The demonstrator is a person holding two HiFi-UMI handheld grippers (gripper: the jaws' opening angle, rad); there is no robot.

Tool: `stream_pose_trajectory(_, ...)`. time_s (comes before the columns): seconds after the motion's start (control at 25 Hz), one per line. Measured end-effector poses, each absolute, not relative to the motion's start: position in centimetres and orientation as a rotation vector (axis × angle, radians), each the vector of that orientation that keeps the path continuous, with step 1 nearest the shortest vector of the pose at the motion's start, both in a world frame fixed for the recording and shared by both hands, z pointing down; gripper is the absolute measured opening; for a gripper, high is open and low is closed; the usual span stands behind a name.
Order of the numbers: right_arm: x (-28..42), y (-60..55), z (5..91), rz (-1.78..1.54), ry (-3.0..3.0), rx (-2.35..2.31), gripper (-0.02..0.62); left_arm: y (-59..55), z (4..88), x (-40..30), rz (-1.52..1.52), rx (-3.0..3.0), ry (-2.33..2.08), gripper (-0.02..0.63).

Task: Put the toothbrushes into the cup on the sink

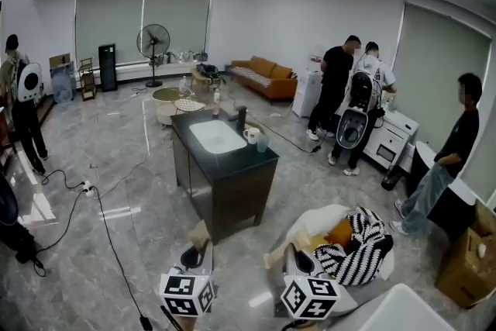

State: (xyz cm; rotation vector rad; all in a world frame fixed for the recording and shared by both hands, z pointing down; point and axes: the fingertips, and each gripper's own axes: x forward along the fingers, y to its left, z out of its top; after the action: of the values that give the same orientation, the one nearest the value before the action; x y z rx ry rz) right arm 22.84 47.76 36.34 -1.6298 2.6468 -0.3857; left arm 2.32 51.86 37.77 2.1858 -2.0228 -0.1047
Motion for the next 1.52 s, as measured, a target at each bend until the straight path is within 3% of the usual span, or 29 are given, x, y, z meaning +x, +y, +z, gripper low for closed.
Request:
stream_pose_trajectory(0.84, 20.0, 47.0, 37.1, -0.407, 2.642, -1.678, 0.008, 51.2, 38.7, -1.4, -0.120, 2.176, -2.006, 0.048)
stream_pose_trajectory(1.52, 17.1, 33.3, 37.6, -0.402, 2.668, -1.665, 0.008, 37.9, 40.3, -4.1, -0.104, 2.143, -2.013, 0.048)
